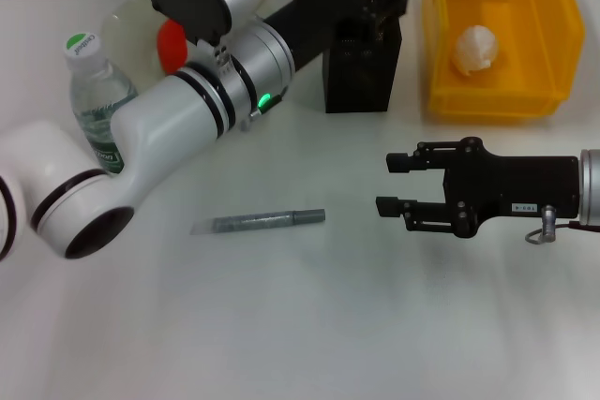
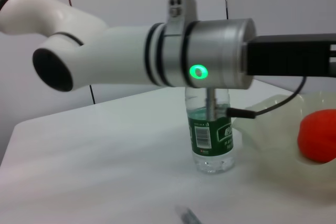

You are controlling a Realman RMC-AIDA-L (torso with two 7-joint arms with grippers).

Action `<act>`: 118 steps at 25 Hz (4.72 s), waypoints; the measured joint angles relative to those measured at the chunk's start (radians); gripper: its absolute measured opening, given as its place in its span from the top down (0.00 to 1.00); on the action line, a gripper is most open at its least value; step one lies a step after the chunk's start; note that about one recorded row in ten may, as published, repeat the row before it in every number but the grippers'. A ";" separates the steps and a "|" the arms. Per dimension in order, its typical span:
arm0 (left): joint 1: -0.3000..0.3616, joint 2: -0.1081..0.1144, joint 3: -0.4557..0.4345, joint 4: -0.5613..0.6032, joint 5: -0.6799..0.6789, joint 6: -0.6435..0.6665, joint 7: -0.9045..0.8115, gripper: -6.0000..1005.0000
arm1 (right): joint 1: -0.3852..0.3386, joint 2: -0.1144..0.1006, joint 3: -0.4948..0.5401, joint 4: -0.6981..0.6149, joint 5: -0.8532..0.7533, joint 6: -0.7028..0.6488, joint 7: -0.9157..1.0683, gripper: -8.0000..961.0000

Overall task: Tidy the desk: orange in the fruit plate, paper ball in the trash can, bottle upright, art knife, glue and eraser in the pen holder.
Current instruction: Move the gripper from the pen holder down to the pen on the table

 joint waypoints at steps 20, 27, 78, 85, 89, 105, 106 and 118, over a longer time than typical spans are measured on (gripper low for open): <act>0.212 0.099 -0.181 0.334 0.746 0.918 -0.587 0.15 | -0.008 -0.041 0.015 -0.097 0.028 -0.116 0.159 0.42; 0.233 0.124 -0.005 0.545 0.773 1.069 -0.613 0.15 | 0.040 -0.050 -0.031 -0.309 0.016 -0.231 0.424 0.42; 0.329 0.149 0.114 0.746 0.759 1.062 -0.625 0.15 | 0.475 0.012 -1.097 -0.048 0.198 0.505 0.528 0.44; 0.329 0.149 0.114 0.748 0.734 1.063 -0.627 0.15 | 0.473 0.012 -1.162 -0.052 0.236 0.551 0.527 0.44; 0.329 0.149 0.114 0.748 0.730 1.063 -0.628 0.15 | 0.470 0.012 -1.203 -0.050 0.250 0.584 0.532 0.44; 0.336 0.147 0.129 0.746 0.716 1.064 -0.628 0.15 | 0.465 0.012 -1.252 -0.040 0.292 0.631 0.539 0.59; 0.336 0.146 0.137 0.746 0.718 1.064 -0.628 0.15 | 0.464 0.012 -1.254 -0.039 0.292 0.631 0.540 0.59; 0.347 0.139 0.162 0.751 0.715 1.064 -0.628 0.15 | 0.453 0.012 -1.267 -0.025 0.316 0.649 0.541 0.68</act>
